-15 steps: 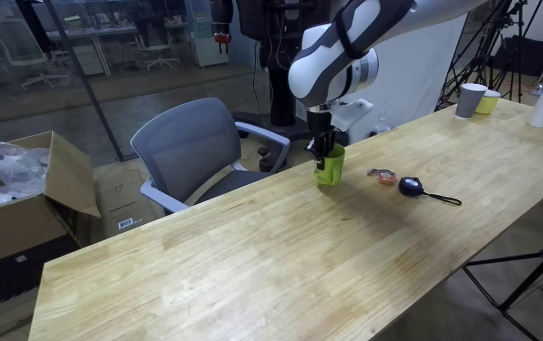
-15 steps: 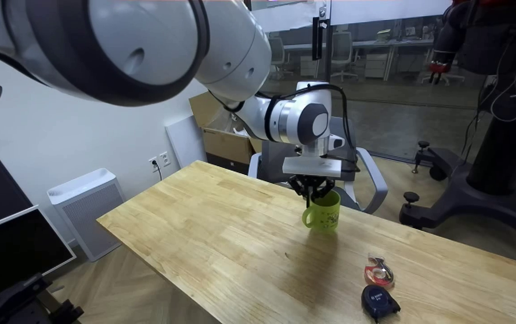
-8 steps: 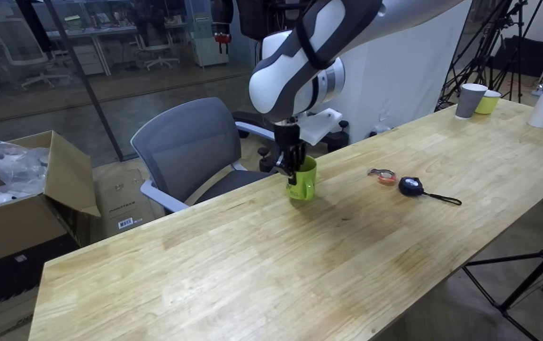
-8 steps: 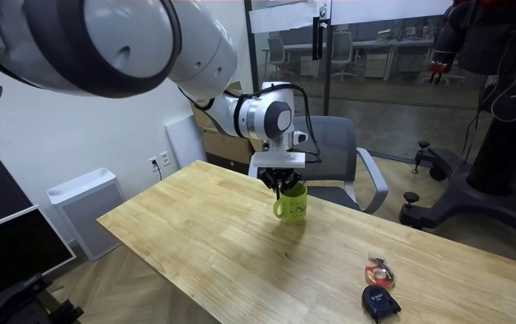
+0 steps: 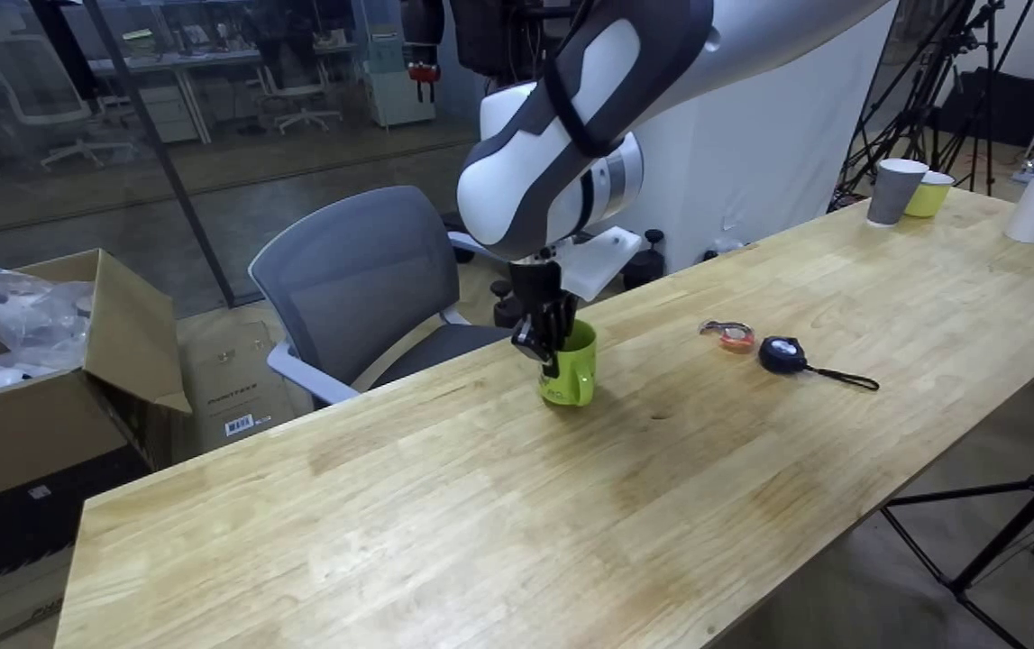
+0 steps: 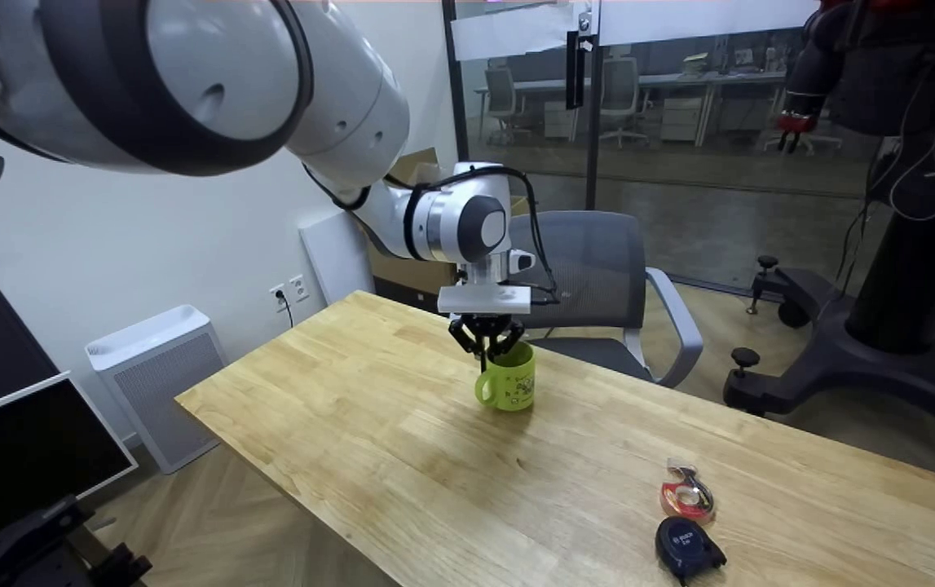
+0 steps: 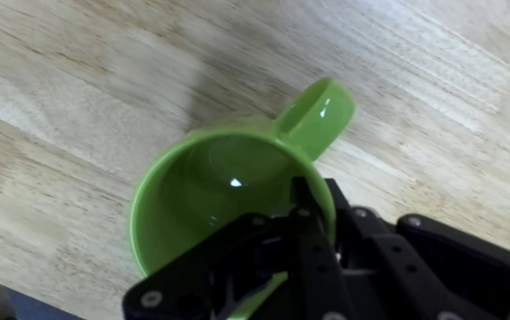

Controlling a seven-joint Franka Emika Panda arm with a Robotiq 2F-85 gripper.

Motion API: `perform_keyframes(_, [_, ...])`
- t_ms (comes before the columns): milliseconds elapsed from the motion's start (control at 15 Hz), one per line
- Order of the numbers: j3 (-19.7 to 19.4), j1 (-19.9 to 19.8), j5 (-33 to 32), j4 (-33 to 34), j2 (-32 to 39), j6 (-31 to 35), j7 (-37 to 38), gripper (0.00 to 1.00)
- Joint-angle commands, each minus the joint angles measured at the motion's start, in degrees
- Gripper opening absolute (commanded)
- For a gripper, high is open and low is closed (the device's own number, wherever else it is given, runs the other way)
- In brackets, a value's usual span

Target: Move the green mug to the left

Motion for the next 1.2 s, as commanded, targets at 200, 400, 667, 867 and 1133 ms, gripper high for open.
perform_keyframes(200, [-0.3,-0.1,-1.9,-2.4,-1.0,1.5,2.2,0.03])
perform_keyframes(400, [-0.4,-0.1,-2.7,-2.7,-0.8,1.5,2.6,0.03])
perform_keyframes(667, [-0.4,-0.1,-3.4,-2.5,-0.5,1.3,2.9,0.03])
perform_keyframes(867, [-0.6,-0.1,-3.5,-2.2,-0.3,0.9,3.2,0.35])
perform_keyframes(1133, [-1.1,0.0,-4.3,-2.0,-0.5,0.5,3.5,0.56])
